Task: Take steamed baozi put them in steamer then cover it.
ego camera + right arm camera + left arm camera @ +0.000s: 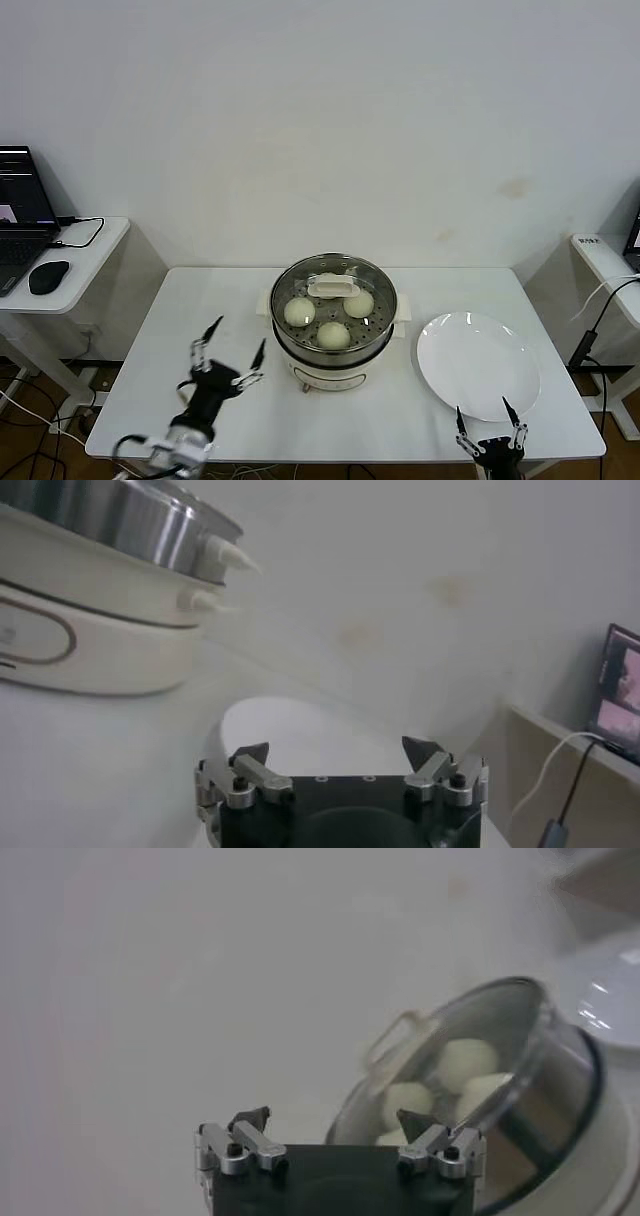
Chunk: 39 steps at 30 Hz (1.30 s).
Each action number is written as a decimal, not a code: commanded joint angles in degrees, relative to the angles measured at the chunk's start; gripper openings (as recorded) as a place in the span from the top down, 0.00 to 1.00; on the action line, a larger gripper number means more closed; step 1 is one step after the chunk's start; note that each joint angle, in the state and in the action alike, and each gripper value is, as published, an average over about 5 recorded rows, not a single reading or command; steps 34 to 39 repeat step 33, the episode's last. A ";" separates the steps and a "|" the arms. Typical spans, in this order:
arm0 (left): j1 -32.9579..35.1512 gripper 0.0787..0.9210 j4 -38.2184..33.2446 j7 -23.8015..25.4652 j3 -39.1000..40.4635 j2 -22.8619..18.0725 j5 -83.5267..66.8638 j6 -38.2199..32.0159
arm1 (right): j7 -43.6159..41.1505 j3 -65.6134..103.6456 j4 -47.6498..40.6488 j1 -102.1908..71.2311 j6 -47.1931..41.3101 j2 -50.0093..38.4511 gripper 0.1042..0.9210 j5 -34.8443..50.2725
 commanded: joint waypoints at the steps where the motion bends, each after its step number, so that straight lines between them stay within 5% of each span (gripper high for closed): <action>1: 18.48 0.12 -0.72 -7.90 -13.35 -4.17 -30.67 -12.08 | -2.37 -2.29 5.67 -5.59 -3.73 -6.75 0.12 11.06; 13: 20.49 0.12 4.51 -1.82 -11.21 -7.86 -27.98 -15.35 | -3.09 -6.31 6.42 -7.64 -3.74 -6.56 0.12 12.53; 39: 20.38 0.12 7.96 -0.66 -9.66 -8.01 -25.64 -15.48 | -3.93 -8.81 9.21 -10.16 -7.52 -7.31 0.12 15.57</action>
